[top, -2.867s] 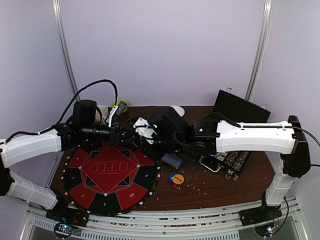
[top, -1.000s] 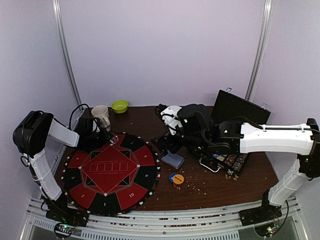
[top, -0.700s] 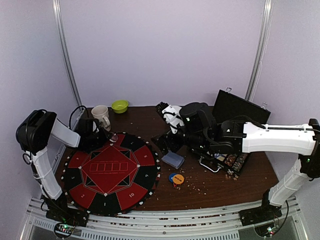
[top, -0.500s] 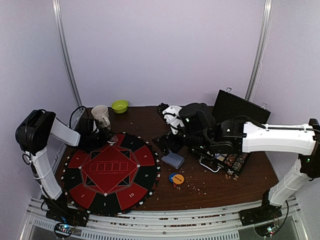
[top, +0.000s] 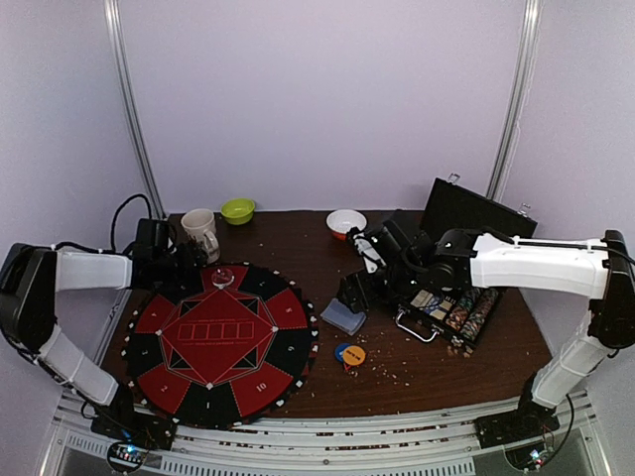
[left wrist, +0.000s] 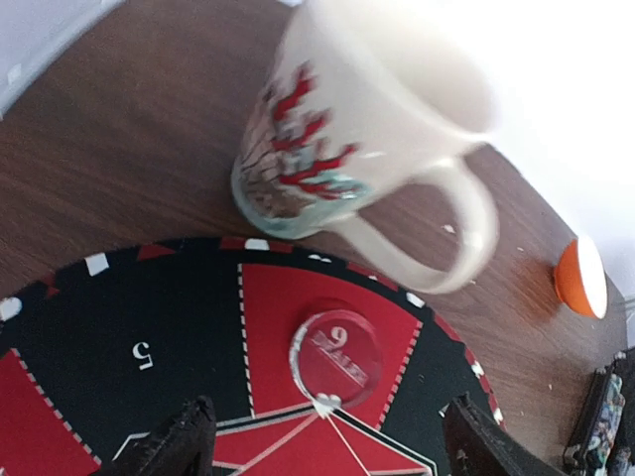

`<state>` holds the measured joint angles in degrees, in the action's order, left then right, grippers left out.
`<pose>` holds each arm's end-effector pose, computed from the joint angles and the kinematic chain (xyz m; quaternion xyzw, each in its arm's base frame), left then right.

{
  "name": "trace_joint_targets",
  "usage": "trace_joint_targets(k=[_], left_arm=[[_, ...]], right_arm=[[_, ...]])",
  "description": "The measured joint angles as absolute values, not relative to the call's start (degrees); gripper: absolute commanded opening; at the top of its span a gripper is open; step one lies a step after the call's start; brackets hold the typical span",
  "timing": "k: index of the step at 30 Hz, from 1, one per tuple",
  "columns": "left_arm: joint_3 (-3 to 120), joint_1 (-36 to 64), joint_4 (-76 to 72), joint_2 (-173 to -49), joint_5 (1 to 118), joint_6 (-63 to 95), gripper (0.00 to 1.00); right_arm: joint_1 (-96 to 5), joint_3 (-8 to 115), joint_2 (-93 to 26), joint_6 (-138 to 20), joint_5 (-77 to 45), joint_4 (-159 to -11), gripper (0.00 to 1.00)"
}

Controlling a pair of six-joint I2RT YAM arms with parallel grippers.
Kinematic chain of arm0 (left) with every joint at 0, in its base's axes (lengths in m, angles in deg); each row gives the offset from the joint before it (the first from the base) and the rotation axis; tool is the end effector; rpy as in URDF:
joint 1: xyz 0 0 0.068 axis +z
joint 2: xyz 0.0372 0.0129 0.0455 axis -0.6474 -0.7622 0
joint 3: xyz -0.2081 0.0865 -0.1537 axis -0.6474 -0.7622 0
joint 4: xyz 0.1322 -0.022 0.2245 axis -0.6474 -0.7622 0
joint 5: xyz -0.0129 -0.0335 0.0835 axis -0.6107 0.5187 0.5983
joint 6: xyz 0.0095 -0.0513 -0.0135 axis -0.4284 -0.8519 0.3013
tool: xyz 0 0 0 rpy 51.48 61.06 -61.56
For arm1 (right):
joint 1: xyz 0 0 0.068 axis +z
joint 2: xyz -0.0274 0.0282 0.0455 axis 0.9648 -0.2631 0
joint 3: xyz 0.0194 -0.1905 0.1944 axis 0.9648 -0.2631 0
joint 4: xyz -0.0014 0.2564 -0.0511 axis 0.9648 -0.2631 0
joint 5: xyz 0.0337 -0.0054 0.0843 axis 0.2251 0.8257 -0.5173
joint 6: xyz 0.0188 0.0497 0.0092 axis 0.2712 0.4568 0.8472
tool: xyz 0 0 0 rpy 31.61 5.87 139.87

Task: Distribute texas hold em gaming equipment
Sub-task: Adjust the big blind button at the center of the board.

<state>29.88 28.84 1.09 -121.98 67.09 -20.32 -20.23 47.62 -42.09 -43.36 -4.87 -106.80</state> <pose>0.3037 -0.0623 0.1867 -0.2786 0.8535 -0.2243 0.3789 0.2045 0.2832 0.2765 -0.2422 0.8821 0.2303 0.3320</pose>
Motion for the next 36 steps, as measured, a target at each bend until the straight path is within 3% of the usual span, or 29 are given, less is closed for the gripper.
trace_joint_targets(k=[6, 10, 20, 36], left_arm=[[29.60, 15.48, -3.26, -108.56, 73.89, -11.12, 0.82], [30.34, 4.75, -4.60, -105.28, 71.66, -4.22, 0.82], [28.94, 1.16, -11.92, -104.65, 67.81, 2.19, 0.80], [28.81, -9.00, -15.59, -102.72, 68.90, -4.13, 0.80]], right_arm=[[-21.89, 41.70, -42.68, -38.16, -9.20, -107.02, 0.79], [-22.46, 40.37, -45.06, -36.74, -10.55, -106.89, 0.78], [-23.20, 36.15, -45.60, -36.36, -11.93, -105.16, 0.78], [-23.68, 33.99, -43.20, -37.15, -13.52, -104.29, 0.79]])
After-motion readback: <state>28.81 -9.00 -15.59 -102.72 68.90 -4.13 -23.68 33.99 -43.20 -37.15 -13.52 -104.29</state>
